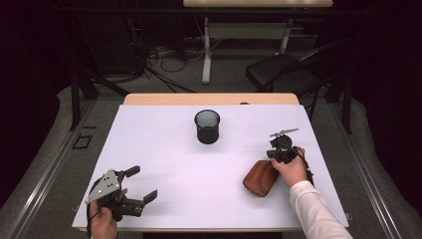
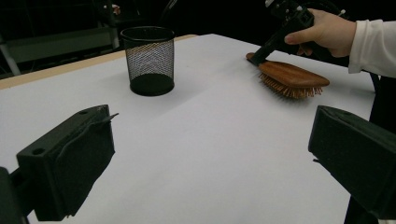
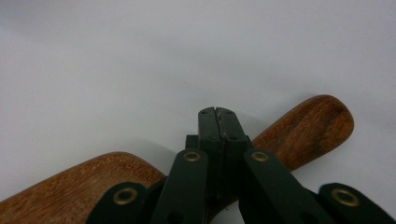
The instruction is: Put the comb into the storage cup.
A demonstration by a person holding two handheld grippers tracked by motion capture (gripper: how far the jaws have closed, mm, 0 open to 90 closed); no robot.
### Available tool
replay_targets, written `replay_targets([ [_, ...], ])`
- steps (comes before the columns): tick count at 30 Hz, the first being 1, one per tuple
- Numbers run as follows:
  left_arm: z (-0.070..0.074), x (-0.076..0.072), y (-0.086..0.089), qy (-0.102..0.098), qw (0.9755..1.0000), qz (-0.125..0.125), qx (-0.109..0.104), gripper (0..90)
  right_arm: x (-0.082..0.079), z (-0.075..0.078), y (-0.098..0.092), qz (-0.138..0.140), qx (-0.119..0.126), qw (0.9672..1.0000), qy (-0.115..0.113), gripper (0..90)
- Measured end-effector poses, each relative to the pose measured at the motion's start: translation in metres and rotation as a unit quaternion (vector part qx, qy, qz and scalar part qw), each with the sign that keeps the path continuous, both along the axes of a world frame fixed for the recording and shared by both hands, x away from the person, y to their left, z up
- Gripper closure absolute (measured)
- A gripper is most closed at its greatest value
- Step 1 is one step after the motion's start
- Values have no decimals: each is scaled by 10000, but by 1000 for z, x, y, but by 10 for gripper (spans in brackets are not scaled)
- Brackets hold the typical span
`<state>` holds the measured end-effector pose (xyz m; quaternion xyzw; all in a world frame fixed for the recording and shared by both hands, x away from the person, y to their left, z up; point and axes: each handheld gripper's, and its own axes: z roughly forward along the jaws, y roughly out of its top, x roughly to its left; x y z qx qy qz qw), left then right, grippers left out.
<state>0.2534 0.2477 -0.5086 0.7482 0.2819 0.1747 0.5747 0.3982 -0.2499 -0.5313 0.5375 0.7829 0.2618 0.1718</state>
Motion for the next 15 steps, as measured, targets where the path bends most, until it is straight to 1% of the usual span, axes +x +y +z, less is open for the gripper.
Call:
replay_targets([
  [8, 0, 0, 0, 0, 10000, 3, 0, 3, -3, 0, -7, -14, -67, 9999, 83, 900],
  [15, 0, 0, 0, 2, 10000, 0, 3, 3, -13, -2, -16, -60, -11, 9999, 95, 900],
])
